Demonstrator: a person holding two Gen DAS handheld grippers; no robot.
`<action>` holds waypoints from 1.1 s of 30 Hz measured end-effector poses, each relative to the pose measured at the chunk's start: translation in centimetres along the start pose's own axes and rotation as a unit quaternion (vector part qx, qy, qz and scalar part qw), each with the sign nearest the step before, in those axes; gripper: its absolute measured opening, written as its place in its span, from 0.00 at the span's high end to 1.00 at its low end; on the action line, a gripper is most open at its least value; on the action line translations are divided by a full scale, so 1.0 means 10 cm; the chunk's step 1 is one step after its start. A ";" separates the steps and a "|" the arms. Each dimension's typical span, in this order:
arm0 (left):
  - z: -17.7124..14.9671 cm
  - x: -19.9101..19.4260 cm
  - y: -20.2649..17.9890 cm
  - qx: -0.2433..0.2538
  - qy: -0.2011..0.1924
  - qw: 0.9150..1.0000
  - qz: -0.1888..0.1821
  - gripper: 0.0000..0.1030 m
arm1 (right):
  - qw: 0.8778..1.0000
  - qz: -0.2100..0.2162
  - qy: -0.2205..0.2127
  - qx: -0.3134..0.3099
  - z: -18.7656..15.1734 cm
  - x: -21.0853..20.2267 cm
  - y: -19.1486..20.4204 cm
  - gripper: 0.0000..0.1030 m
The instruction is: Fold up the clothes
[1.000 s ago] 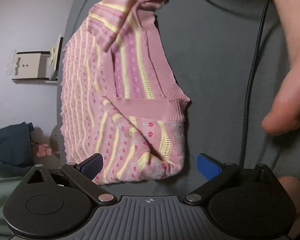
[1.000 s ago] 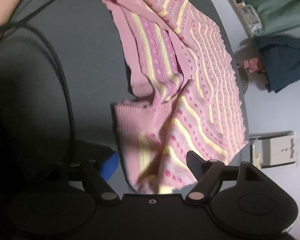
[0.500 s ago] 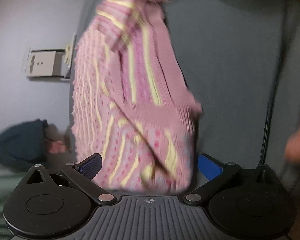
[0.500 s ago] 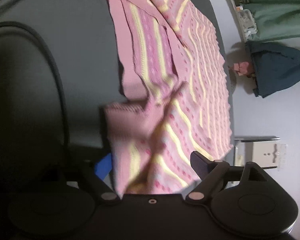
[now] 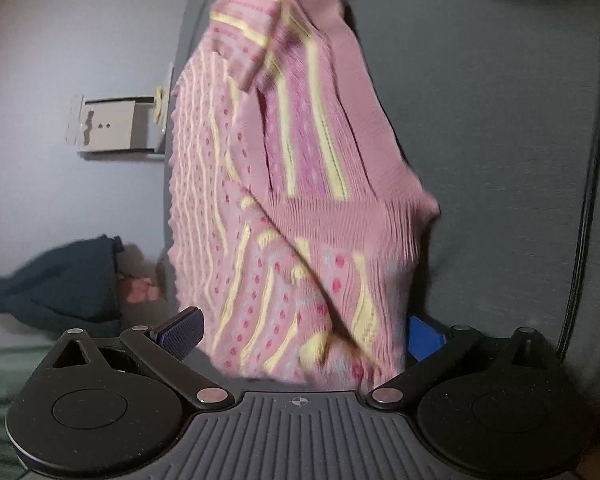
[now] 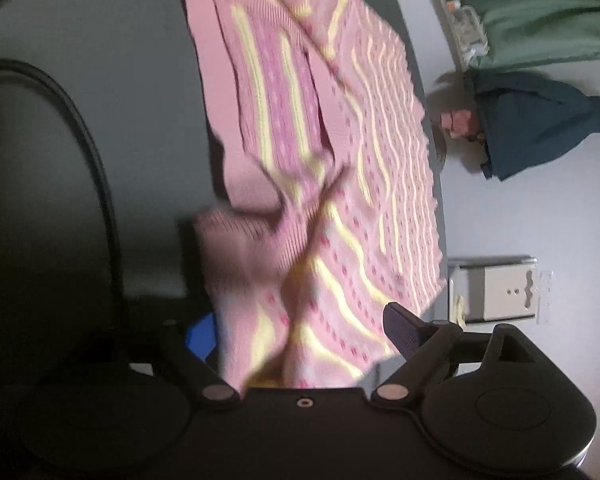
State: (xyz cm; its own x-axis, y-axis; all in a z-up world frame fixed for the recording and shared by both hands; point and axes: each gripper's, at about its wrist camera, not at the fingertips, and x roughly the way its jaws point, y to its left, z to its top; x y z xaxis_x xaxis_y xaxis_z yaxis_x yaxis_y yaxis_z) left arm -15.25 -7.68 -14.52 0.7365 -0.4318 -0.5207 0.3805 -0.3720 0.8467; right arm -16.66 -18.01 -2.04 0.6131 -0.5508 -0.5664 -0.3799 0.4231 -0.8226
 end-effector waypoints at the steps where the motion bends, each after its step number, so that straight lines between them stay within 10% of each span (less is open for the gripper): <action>1: 0.01 0.01 0.00 0.002 0.002 1.000 0.002 0.00 | 1.000 -0.003 0.002 0.000 0.00 0.01 0.00 0.15; 8: 0.10 0.12 0.10 -0.012 -0.003 1.000 -0.009 0.06 | 1.000 -0.021 0.016 -0.004 -0.03 0.09 0.00 0.15; 11: 0.09 0.12 0.09 0.001 -0.004 1.000 -0.023 0.34 | 0.999 -0.020 0.026 -0.001 -0.04 0.13 -0.02 0.27; 16: 0.09 0.14 0.12 -0.021 0.008 0.998 -0.062 0.77 | 0.999 0.007 0.037 0.007 -0.06 0.19 -0.05 0.64; 17: 0.09 0.15 0.14 -0.030 0.011 0.997 -0.071 0.83 | 0.999 0.009 0.040 0.011 -0.06 0.20 -0.07 0.86; 26: -0.07 -0.12 0.69 -0.079 -0.015 0.992 -0.096 0.89 | 0.998 0.044 0.001 0.035 -0.19 0.02 -0.63 0.89; 33: -0.19 0.11 1.75 -0.069 -0.022 0.983 -0.167 0.88 | 0.983 0.169 -0.051 0.041 -0.22 0.21 -1.76 0.89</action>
State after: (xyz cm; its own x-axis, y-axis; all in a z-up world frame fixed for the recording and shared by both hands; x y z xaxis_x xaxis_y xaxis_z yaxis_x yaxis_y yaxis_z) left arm -6.76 -13.13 -0.04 0.5341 -0.3417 -0.7733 0.6712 -0.3847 0.6336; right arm -10.17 -28.17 11.12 0.5294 -0.2950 -0.7955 -0.5195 0.6286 -0.5788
